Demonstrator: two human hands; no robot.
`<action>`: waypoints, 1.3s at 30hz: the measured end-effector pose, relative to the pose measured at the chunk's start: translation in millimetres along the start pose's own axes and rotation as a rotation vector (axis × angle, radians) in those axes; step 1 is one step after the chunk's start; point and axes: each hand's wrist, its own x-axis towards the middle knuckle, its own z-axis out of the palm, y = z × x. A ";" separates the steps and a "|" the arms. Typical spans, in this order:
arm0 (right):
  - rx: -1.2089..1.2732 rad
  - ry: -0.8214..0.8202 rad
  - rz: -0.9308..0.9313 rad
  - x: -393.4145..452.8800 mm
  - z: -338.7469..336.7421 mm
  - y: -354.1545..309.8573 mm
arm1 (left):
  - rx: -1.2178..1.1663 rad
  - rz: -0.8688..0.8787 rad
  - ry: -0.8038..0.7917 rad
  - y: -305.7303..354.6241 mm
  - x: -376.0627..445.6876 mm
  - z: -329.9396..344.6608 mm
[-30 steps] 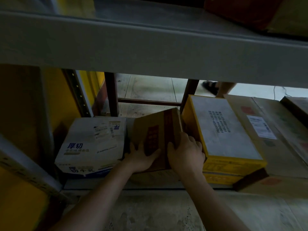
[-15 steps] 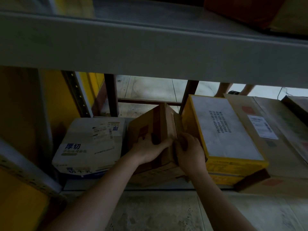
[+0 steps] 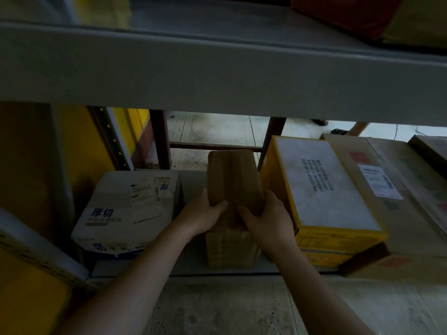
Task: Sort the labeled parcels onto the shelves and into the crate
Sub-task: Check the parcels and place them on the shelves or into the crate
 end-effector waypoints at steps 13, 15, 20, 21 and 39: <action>0.179 -0.107 -0.069 -3.8 0.8 2.1 | 0.434 0.077 0.219 -1.2 6.5 10.5; 0.291 -0.157 -0.053 -7.2 4.4 -2.2 | 0.550 0.077 0.246 5.3 4.2 7.4; 0.355 -0.315 -0.047 -9.7 5.2 2.1 | 0.586 -0.091 0.152 13.2 -0.4 0.4; 0.342 -0.332 -0.049 -9.4 6.7 5.8 | 0.590 -0.108 0.130 12.6 1.0 -1.0; 0.546 -0.279 0.199 -5.8 30.8 43.8 | 0.032 0.025 0.086 -18.1 -2.5 -34.8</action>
